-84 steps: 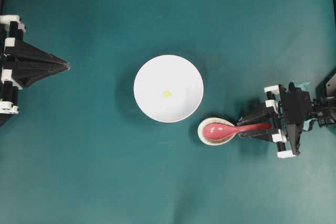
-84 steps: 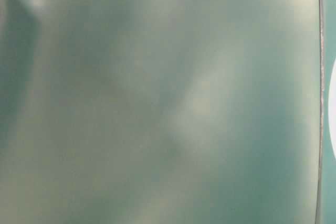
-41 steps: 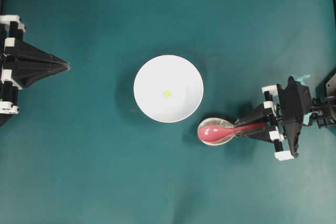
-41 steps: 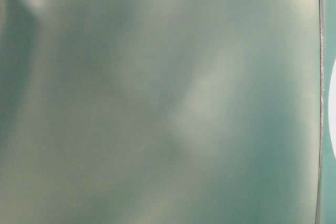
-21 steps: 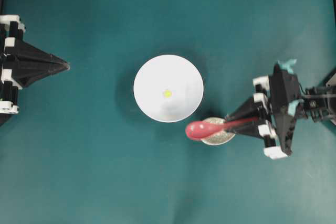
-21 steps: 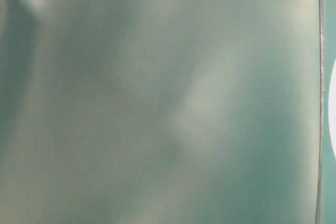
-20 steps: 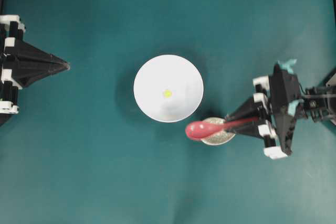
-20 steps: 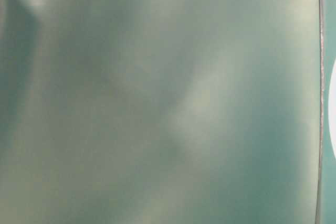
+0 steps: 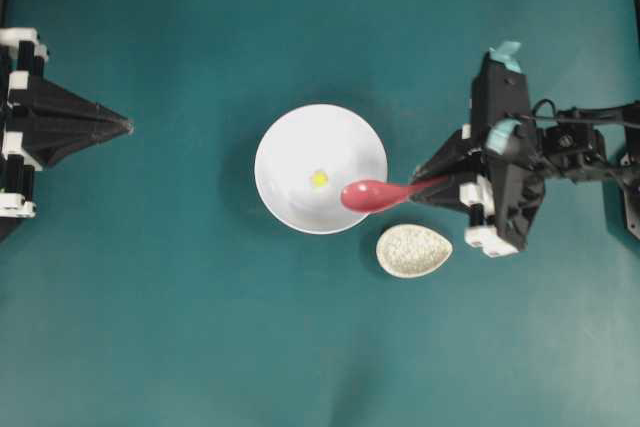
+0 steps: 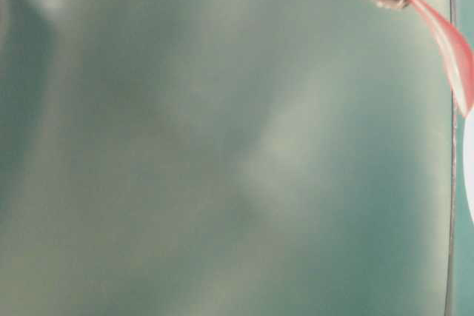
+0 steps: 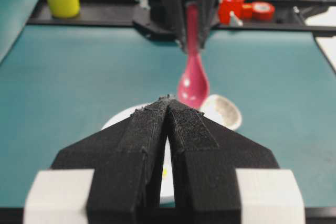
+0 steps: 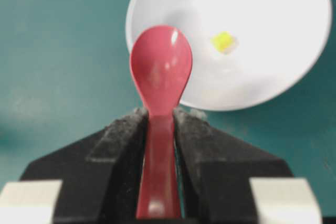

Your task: Scoop the yellow hexagonal prism block from the bowl with a spoon using the right arm.

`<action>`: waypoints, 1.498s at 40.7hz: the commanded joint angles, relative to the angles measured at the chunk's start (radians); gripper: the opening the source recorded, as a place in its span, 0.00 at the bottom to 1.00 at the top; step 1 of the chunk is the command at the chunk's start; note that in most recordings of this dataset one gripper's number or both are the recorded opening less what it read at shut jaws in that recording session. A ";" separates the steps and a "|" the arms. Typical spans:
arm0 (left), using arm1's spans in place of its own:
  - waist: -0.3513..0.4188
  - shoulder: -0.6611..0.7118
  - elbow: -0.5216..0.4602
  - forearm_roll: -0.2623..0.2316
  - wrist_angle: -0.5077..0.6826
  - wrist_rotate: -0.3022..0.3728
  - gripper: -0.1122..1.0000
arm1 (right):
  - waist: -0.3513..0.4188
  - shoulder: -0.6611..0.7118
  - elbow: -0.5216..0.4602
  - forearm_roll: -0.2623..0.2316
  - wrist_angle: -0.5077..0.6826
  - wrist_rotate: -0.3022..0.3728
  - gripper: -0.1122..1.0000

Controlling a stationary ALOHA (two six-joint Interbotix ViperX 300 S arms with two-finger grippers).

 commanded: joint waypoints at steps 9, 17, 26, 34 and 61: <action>0.002 0.006 -0.018 0.003 -0.005 0.000 0.09 | -0.063 0.051 -0.137 -0.020 0.196 0.002 0.32; 0.002 0.006 -0.017 0.003 -0.005 0.000 0.09 | -0.083 0.129 -0.207 -0.040 0.273 0.002 0.32; 0.002 0.006 -0.017 0.003 -0.005 0.000 0.09 | -0.084 0.195 -0.273 -0.066 0.328 0.002 0.32; 0.002 0.006 -0.017 0.003 -0.005 0.000 0.09 | -0.084 0.242 -0.290 -0.067 0.342 0.008 0.32; 0.002 0.003 -0.018 0.003 -0.008 -0.003 0.09 | -0.083 0.348 -0.298 -0.066 0.307 0.009 0.32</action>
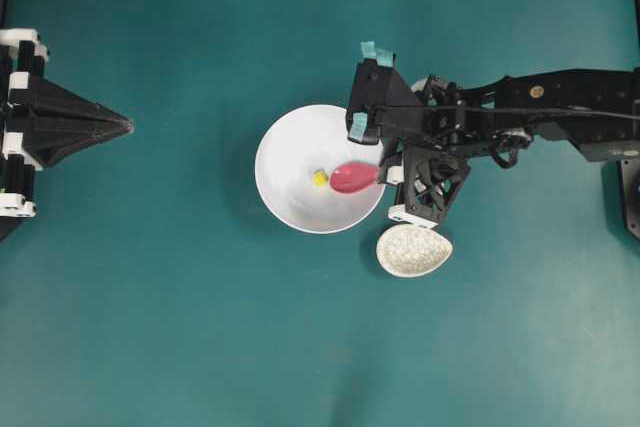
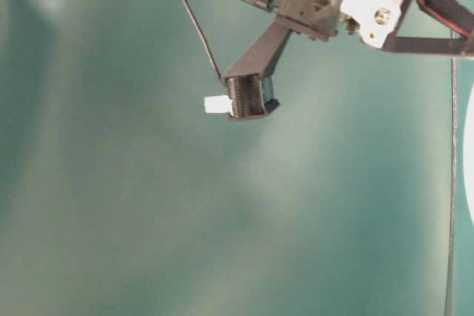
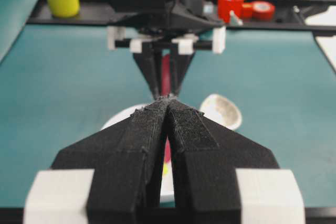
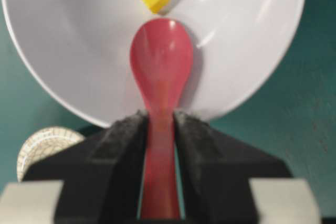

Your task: Scoop the yellow hexagonal prism block from the bowl with a spoon using the right arm.

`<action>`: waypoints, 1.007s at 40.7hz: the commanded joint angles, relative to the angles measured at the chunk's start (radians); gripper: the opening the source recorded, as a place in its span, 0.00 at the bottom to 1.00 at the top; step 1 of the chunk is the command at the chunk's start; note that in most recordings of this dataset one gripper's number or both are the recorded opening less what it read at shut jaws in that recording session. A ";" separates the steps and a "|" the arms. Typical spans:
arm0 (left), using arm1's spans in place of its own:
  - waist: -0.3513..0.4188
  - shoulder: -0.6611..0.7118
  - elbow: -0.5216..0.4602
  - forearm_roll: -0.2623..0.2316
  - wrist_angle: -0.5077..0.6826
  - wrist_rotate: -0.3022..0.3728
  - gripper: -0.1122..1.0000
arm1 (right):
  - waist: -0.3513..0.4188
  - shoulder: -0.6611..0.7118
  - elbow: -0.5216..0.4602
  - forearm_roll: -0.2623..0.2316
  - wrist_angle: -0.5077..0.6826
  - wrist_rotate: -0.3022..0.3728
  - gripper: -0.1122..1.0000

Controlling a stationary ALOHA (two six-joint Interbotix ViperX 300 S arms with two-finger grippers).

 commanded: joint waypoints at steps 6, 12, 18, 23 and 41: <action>0.002 0.005 -0.018 0.003 -0.008 -0.003 0.09 | -0.003 0.014 -0.043 0.000 -0.032 -0.002 0.32; 0.002 0.003 -0.018 0.003 -0.008 -0.003 0.09 | -0.003 0.034 -0.057 0.000 -0.054 -0.006 0.32; 0.002 0.002 -0.018 0.003 -0.008 -0.005 0.09 | -0.003 0.055 -0.069 -0.002 -0.075 -0.012 0.32; 0.002 0.002 -0.018 0.003 -0.008 -0.005 0.09 | -0.003 0.069 -0.080 -0.002 -0.094 -0.015 0.32; 0.002 0.000 -0.018 0.003 -0.008 -0.006 0.09 | -0.003 0.077 -0.089 -0.003 -0.179 -0.017 0.32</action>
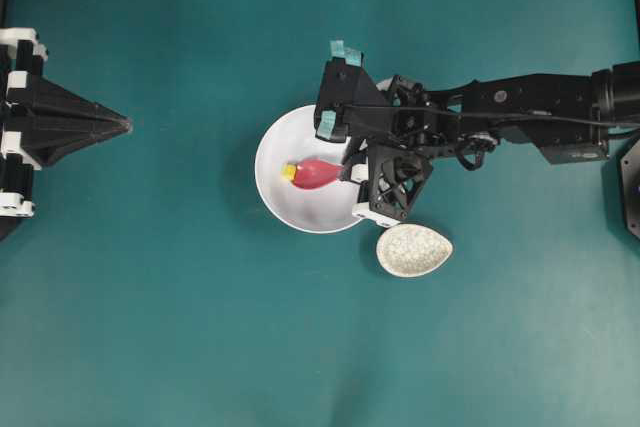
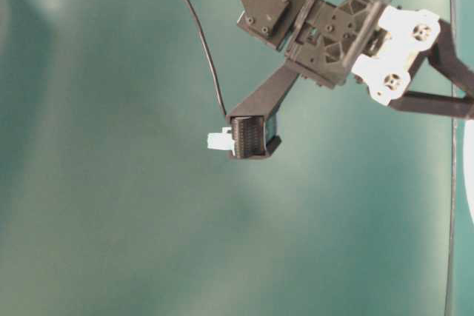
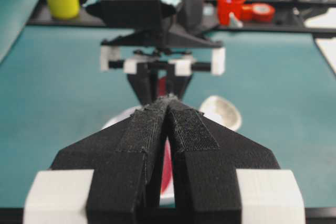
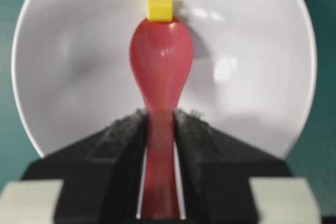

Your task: Scoop the yellow hexagonal prism block from the bowl with a spoon using the right arm.

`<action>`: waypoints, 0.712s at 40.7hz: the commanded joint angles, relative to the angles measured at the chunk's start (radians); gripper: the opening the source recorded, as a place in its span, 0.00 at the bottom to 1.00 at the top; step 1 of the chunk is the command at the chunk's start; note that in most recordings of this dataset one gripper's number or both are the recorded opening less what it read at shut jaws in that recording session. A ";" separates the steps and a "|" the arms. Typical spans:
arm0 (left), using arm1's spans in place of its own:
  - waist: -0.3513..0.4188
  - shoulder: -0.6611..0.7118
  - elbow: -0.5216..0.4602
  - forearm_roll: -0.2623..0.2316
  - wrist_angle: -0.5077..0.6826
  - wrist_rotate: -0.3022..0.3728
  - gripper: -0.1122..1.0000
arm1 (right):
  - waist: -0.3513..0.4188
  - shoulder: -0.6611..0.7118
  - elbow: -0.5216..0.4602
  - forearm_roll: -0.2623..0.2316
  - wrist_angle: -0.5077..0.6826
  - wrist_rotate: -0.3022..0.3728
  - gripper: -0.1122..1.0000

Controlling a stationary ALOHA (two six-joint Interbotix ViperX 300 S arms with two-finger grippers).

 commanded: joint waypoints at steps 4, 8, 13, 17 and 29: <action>0.003 0.005 -0.018 0.003 -0.008 -0.002 0.09 | -0.002 -0.012 -0.021 -0.005 -0.048 -0.002 0.32; 0.003 0.005 -0.018 0.003 -0.008 -0.002 0.09 | -0.003 -0.012 -0.021 -0.006 -0.071 -0.002 0.32; 0.003 0.005 -0.018 0.003 -0.008 -0.002 0.09 | -0.003 -0.012 -0.020 -0.008 -0.092 -0.002 0.32; 0.003 0.005 -0.018 0.003 -0.006 -0.002 0.09 | -0.002 -0.012 -0.021 -0.008 -0.101 -0.002 0.32; 0.003 0.005 -0.020 0.003 -0.008 -0.002 0.09 | -0.003 -0.014 -0.020 -0.008 -0.124 -0.002 0.32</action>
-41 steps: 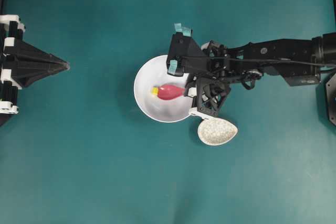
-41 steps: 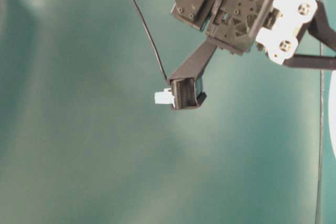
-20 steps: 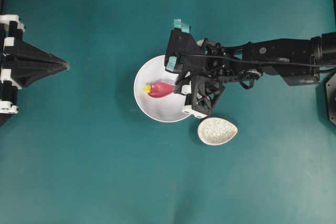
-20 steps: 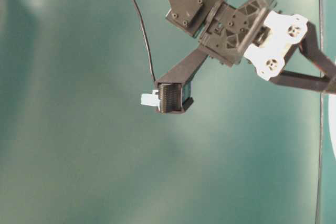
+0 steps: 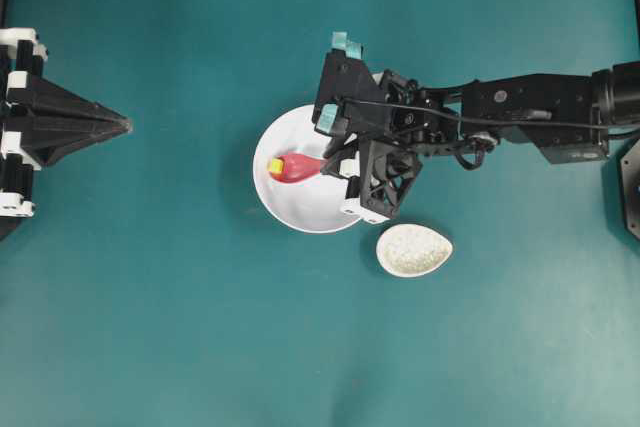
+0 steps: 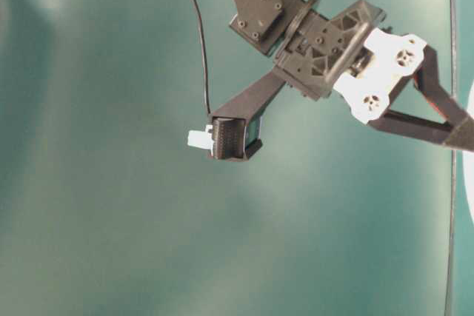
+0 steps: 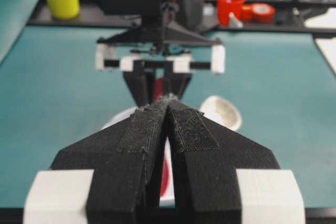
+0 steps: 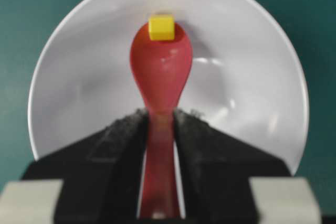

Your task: Scoop the yellow hexagonal prism block from the bowl with a spoon using the right arm.

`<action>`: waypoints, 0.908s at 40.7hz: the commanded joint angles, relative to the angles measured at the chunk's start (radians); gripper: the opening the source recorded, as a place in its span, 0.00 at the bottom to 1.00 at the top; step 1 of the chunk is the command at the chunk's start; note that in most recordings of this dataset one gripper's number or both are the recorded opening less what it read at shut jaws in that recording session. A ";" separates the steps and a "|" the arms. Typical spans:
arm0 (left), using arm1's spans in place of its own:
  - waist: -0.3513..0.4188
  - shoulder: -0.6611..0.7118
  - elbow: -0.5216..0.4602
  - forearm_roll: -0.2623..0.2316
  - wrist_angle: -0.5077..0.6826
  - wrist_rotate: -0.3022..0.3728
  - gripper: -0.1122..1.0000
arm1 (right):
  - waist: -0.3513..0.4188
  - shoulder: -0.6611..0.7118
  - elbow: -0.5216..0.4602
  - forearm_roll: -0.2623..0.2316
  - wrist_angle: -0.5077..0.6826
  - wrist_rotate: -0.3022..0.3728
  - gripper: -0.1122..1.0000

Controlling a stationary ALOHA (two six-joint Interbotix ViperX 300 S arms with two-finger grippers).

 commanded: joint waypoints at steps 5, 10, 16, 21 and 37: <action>0.002 0.003 -0.020 0.003 -0.006 -0.002 0.09 | -0.002 -0.015 -0.018 -0.002 -0.021 -0.003 0.32; 0.002 0.002 -0.020 0.003 -0.006 -0.002 0.09 | -0.002 -0.023 -0.014 -0.002 -0.028 -0.002 0.32; 0.002 0.003 -0.020 0.003 -0.008 -0.002 0.09 | -0.003 -0.035 -0.005 -0.002 -0.029 -0.002 0.32; 0.002 0.003 -0.020 0.003 -0.006 0.000 0.09 | -0.003 -0.049 0.006 -0.002 -0.040 0.000 0.32; 0.002 0.002 -0.020 0.003 -0.006 0.000 0.09 | -0.003 -0.137 0.084 -0.002 -0.127 0.000 0.32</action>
